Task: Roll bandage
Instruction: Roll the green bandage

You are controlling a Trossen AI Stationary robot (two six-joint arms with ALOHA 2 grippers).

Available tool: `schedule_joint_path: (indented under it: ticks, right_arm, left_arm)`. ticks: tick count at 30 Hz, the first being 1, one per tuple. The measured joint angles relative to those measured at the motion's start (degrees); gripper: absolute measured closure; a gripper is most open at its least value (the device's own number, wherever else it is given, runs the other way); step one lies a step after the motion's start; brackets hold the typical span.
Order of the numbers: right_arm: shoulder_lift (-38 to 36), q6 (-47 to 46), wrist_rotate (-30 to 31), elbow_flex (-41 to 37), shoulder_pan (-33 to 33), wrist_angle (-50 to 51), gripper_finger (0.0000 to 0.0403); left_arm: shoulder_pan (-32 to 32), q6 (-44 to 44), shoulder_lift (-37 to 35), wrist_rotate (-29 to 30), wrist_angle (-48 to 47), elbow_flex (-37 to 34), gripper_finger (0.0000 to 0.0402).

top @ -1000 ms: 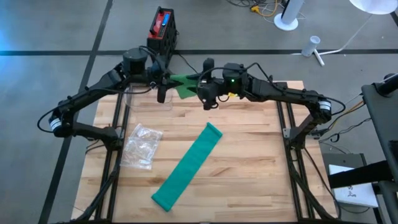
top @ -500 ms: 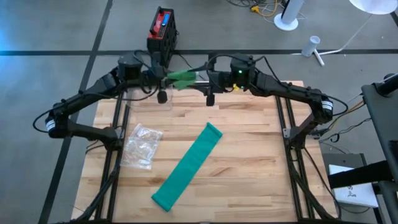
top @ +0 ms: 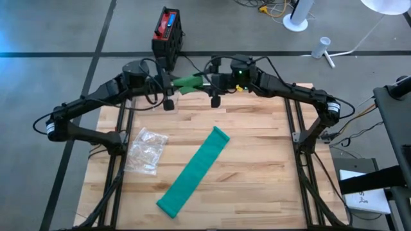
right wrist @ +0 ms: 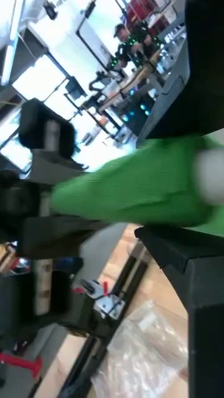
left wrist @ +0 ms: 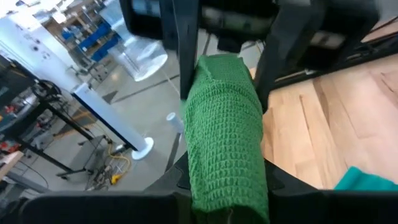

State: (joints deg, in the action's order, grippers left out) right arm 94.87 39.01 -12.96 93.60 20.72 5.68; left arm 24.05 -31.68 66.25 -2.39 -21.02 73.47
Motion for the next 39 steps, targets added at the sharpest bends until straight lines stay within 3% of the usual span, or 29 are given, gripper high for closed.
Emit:
schedule_joint_path:
  ticks: [6,23,28,35,39]
  right_arm:
    - [-0.1,1.6,1.7,-0.1,0.4,2.7,0.0204]
    - [-1.6,8.8,-1.9,0.0,-1.6,-2.2,0.0210]
    - [0.5,10.7,1.2,-0.1,-1.7,-1.5,0.0259]
    - [0.8,13.1,5.7,-0.1,-1.8,-1.3,0.0388]
    - [0.8,14.6,6.2,0.1,-1.8,0.6,0.0392]
  left_arm:
    - [0.1,0.3,-1.9,0.6,0.1,0.0,0.0346]
    - [0.0,4.5,0.7,7.5,-2.5,-0.1,0.0344]
    - [-0.6,8.3,1.5,7.4,-3.3,-0.1,0.0340]
    - [-2.2,8.8,0.9,6.8,-3.4,-0.1,0.0345]
    - [-2.6,8.8,0.4,6.8,-3.2,-0.2,0.0338]
